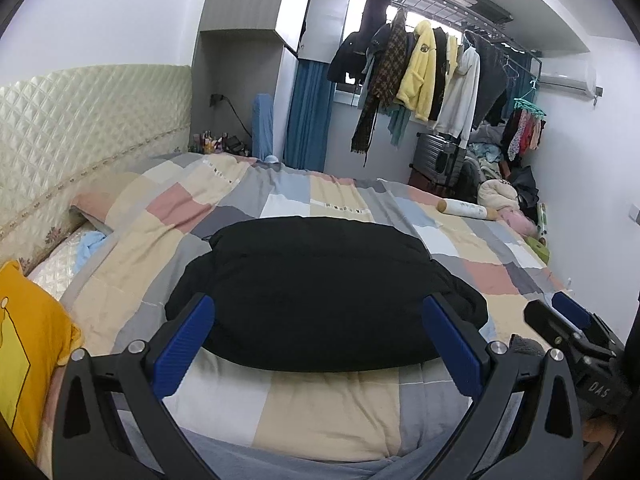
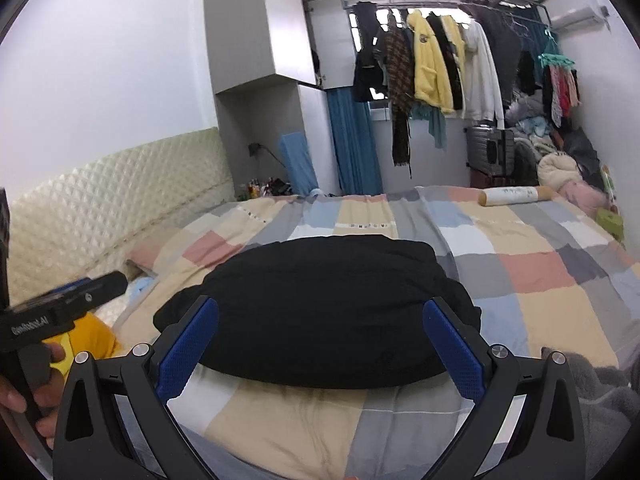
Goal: Fold large clothes
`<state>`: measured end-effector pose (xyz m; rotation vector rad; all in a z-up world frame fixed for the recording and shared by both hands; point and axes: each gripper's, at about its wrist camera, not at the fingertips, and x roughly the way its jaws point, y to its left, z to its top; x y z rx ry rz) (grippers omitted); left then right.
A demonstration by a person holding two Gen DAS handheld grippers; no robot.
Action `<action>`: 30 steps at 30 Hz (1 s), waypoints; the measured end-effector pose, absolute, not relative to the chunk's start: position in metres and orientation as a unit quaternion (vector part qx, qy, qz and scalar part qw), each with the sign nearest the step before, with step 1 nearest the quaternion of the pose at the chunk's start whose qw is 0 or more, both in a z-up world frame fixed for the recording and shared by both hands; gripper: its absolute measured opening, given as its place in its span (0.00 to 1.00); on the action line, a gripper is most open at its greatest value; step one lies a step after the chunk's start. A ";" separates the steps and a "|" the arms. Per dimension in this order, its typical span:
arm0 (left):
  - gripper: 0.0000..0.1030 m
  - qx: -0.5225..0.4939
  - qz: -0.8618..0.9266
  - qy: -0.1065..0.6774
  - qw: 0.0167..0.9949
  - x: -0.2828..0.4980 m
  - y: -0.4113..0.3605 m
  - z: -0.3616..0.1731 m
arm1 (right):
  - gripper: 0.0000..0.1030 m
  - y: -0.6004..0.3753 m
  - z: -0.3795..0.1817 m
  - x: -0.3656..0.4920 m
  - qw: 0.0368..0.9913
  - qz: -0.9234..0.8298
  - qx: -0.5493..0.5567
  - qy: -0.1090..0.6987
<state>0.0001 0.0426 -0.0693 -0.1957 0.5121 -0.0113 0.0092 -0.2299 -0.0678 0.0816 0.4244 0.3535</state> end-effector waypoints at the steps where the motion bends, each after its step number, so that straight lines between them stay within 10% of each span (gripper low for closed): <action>1: 1.00 -0.096 -0.005 0.256 0.962 0.002 0.043 -0.071 | 1.00 -0.230 -0.068 0.010 0.961 0.175 0.040 0.211; 30: 1.00 -0.079 -0.001 0.282 0.956 0.010 0.035 -0.080 | 1.00 -0.234 -0.068 0.004 0.963 0.158 0.037 0.214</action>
